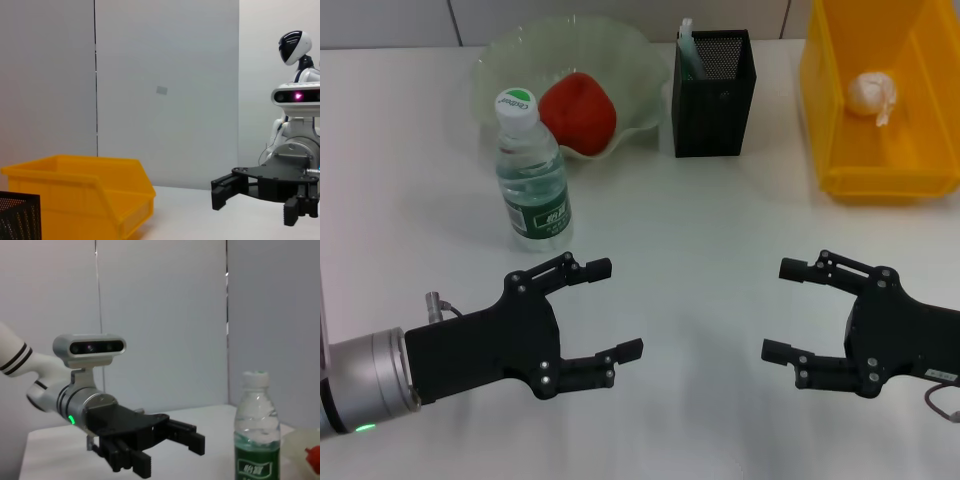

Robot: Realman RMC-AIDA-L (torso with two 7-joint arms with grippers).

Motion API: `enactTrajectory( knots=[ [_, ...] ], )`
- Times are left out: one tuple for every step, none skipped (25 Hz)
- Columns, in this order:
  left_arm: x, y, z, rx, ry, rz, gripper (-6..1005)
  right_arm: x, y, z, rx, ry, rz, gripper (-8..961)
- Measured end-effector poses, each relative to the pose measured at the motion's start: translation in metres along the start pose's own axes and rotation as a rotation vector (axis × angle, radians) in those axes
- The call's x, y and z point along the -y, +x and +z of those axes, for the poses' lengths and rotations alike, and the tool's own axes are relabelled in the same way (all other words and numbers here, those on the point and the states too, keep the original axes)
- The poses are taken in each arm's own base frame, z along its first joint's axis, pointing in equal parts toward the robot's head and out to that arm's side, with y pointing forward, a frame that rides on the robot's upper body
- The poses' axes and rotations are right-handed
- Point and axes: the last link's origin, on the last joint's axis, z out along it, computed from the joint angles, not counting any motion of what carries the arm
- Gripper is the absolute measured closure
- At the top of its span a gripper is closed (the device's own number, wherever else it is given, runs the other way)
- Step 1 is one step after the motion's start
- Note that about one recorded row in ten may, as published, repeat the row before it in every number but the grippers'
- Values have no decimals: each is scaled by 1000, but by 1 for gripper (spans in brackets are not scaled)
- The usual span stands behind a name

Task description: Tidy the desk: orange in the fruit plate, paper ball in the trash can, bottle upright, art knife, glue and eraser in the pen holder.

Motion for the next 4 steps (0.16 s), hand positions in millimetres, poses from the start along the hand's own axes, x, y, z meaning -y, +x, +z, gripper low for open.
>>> enactTrajectory(
  knots=[
    [0, 0, 0, -1, -1, 0, 136, -1, 0, 1, 6, 7, -4, 111],
    [0, 0, 0, -2, -1, 0, 137, -1, 0, 2, 13, 15, -6, 111],
    [0, 0, 0, -3, -1, 0, 137, -1, 0, 2, 15, 18, -6, 111],
    [0, 1, 0, -4, 0, 1, 137, -1, 0, 2, 17, 21, -5, 111]
  ],
)
